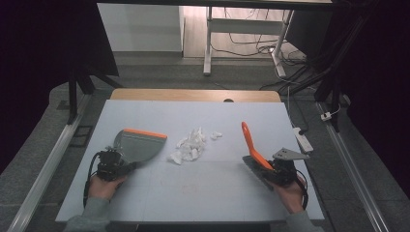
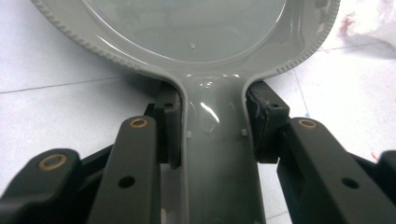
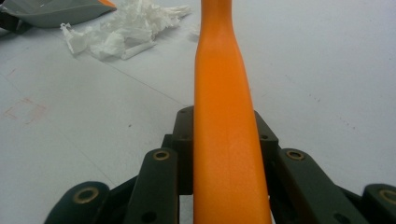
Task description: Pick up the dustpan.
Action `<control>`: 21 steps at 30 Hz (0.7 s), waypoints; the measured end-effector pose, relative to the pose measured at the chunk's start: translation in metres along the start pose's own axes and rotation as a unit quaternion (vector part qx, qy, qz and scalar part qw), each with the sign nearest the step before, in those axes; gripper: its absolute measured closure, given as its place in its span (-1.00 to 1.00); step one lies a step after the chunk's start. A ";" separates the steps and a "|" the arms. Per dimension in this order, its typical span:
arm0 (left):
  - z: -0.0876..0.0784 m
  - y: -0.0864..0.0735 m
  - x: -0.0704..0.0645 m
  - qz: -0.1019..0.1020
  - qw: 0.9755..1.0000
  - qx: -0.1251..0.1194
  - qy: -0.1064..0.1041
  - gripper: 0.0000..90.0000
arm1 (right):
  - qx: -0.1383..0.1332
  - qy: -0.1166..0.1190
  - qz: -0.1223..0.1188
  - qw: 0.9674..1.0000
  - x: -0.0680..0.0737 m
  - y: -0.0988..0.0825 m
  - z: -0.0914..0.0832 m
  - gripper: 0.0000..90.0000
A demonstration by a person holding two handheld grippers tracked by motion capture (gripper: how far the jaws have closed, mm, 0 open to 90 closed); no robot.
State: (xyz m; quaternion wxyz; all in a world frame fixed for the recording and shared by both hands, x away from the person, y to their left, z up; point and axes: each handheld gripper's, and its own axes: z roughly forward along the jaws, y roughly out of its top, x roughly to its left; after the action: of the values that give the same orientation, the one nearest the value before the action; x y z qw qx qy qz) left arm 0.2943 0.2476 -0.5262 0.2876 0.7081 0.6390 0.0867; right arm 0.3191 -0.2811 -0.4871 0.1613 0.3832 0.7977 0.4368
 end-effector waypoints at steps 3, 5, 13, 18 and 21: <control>-0.001 0.000 0.000 0.003 1.000 -0.003 0.002 0.36 | 0.000 0.000 0.000 1.000 0.000 0.000 0.000 0.56; -0.002 0.000 0.000 0.006 1.000 -0.007 0.002 0.36 | -0.001 0.000 0.000 1.000 0.000 0.000 0.000 0.56; -0.008 -0.001 0.001 0.018 0.999 -0.032 -0.001 0.36 | -0.002 0.000 0.000 1.000 0.000 0.000 -0.001 0.56; -0.011 -0.001 0.003 0.026 0.998 -0.048 -0.006 0.36 | -0.002 0.000 0.000 1.000 0.000 0.000 -0.001 0.56; -0.014 -0.002 0.005 0.027 0.998 -0.062 -0.004 0.36 | -0.004 0.000 0.000 1.000 0.000 0.000 -0.001 0.56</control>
State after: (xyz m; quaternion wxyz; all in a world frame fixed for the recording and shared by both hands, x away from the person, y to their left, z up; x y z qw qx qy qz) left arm 0.2864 0.2563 -0.5165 0.3314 0.7064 0.6116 0.1308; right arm 0.3186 -0.2817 -0.4862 0.1626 0.3825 0.7960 0.4401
